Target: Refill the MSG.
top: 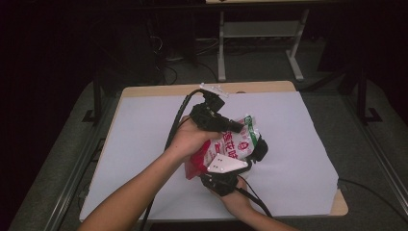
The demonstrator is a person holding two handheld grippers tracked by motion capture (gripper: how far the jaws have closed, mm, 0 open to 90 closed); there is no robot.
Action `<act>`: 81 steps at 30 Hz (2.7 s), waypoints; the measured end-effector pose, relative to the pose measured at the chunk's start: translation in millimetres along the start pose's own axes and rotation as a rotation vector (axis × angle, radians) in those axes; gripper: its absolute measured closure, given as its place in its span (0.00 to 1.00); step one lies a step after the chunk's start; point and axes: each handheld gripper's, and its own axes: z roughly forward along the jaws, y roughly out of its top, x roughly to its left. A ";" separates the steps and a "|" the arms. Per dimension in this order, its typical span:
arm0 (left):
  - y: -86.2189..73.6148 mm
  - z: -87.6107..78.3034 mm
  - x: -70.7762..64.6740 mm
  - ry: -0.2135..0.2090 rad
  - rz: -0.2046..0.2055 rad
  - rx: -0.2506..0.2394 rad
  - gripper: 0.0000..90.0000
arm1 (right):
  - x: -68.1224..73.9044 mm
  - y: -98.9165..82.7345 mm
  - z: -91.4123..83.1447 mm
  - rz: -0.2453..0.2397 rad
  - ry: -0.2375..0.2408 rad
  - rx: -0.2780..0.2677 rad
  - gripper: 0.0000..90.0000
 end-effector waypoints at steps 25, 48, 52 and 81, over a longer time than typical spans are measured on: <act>-7.2 -42.2 -4.8 0.020 0.038 -0.033 1.00 | -7.0 -0.4 -3.6 0.014 -0.016 0.007 1.00; -31.1 -73.5 13.5 0.028 0.086 -0.117 1.00 | -9.0 -3.3 -6.8 0.018 -0.025 0.003 1.00; -36.7 -76.5 20.2 0.040 0.084 -0.137 1.00 | -9.3 -4.0 -9.7 0.024 -0.024 0.002 1.00; -90.4 -67.6 81.4 0.085 0.056 -0.235 1.00 | -16.3 -5.8 -18.7 0.009 0.000 0.060 1.00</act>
